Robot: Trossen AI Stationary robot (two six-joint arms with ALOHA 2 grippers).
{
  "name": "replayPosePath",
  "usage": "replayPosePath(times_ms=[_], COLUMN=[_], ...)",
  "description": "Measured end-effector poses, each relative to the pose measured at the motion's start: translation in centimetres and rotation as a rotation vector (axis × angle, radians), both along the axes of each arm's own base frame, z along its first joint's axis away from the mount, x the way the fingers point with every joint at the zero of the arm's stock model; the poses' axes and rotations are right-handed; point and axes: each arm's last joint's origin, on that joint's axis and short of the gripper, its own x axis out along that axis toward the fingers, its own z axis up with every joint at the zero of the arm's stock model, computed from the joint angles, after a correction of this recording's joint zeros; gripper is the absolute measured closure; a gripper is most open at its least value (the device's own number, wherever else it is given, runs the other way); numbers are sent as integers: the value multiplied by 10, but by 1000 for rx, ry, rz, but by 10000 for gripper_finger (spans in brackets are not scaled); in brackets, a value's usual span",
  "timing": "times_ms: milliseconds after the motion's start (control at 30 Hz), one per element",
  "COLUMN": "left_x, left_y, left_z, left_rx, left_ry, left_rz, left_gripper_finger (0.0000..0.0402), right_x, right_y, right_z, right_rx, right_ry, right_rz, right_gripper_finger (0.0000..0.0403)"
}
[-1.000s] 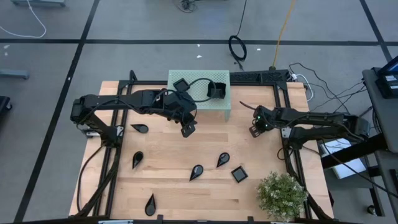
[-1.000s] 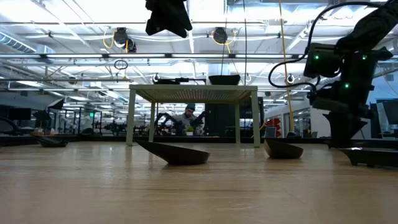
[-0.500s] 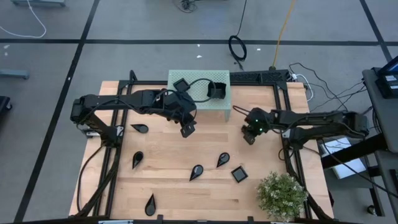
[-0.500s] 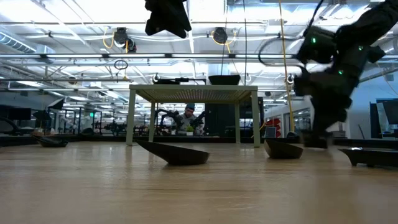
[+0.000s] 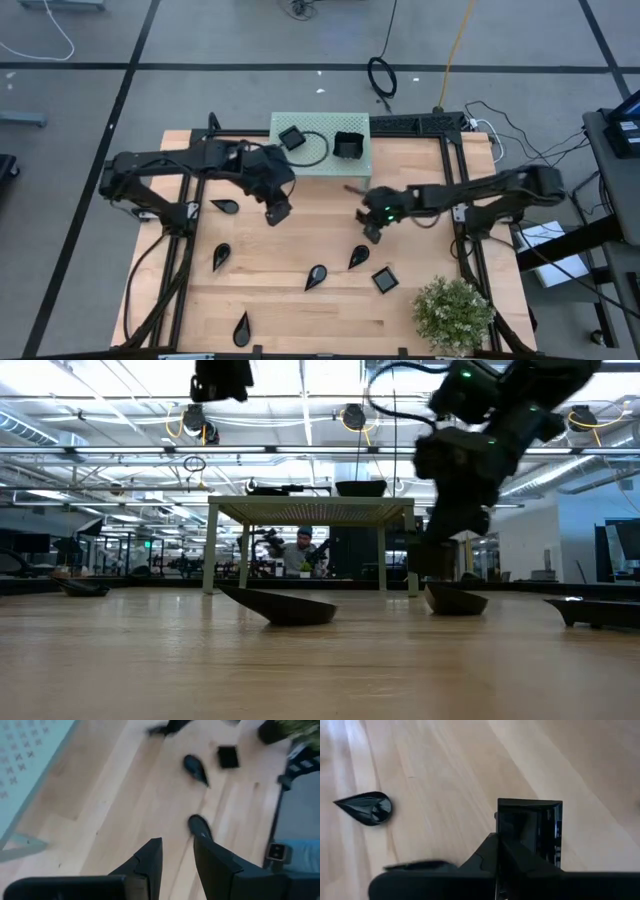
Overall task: Pick & Place Mini shaped plates
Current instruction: Stack the black square plate on top of the other black square plate on the shelf
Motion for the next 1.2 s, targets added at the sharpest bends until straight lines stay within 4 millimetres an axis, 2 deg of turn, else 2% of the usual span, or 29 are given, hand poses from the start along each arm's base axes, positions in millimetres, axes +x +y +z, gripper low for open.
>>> replayPosePath(times_ms=[200, 400, 567, 800, 933, 1033, 1200], left_x=[-28, -49, -57, -58, -58, -58, -58], left_y=[-10, -16, -19, -24, -25, -25, -25], left_z=[27, 44, 49, 50, 50, 50, 50], left_rx=[4, -15, -16, -17, -15, -15, -7], left_ry=[-117, -188, -213, -213, -214, -214, -215], left_rz=[-19, -8, -25, -43, -53, -53, -63], left_gripper_finger=[286, 286, 286, 286, 286, 286, 286], right_x=[54, 107, 135, 146, 146, 145, 138], right_y=[10, 11, 10, 10, 11, 12, 14], right_z=[1, -1, -11, -29, -29, -24, 0], right_rx=[-111, -133, -183, -228, -226, -225, -180], right_ry=[8, -84, -76, -31, -33, -41, -84], right_rz=[56, 79, 132, 189, 192, 194, 188], right_gripper_finger=[400, 400, 399, 396, 371, 339, 291])
